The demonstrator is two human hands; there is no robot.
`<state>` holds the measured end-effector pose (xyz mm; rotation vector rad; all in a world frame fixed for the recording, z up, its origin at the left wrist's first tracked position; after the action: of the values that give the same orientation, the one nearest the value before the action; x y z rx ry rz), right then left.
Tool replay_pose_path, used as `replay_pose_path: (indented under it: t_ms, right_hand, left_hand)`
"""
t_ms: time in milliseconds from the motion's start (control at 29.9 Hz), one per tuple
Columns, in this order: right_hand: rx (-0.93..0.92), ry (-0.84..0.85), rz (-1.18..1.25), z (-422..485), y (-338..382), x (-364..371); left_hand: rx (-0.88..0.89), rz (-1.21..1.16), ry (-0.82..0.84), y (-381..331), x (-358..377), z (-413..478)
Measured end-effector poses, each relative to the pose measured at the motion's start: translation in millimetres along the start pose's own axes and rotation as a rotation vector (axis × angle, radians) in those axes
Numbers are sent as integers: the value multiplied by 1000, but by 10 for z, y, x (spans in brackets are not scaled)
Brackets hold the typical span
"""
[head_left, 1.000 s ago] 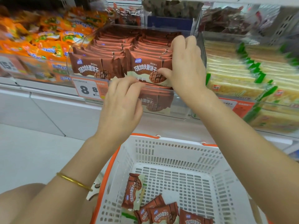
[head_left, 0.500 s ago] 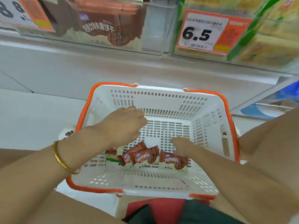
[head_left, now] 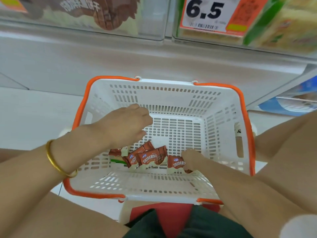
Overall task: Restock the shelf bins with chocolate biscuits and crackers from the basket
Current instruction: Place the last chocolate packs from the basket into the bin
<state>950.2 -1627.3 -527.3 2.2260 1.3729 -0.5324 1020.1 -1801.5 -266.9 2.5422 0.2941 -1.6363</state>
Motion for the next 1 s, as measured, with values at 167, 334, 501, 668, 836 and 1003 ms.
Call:
replay_pose_path:
  t_ms: [167,334,501,668,836,1003]
  right_hand:
    - [-40,-38,57,-35,19,21]
    - [-10,-61,-49,-89,26,-9]
    - [-24,15,-232,-138,58,-103]
    - [-286,-45,130,-500,481,-1147]
    - [-472,-477,389,-1353,854,-2503]
    - [-517,-753,800,-1882,1019,-3028]
  left_hand:
    - [-12,-23,-3,-4,-17,11]
    - [-7,-31,-7,-23,-21,9]
    - [14,-17,23,-102,27,-1]
    - [-5,-34,38,-65,-133,15]
    - [-124,-399,-33,259,-657,-12]
    - [-198,-690,-325,729,-1366,-289]
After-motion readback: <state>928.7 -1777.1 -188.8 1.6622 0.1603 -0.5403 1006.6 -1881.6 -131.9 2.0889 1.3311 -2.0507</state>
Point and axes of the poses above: each hand's wrist, its own z-axis towards the middle knuckle, its own x-axis out of the palm, y = z × x, the point moved 9 cm from there along z, towards the middle knuckle, and after that the axes turned 11 degrees about -x, right-handed, at the moved point
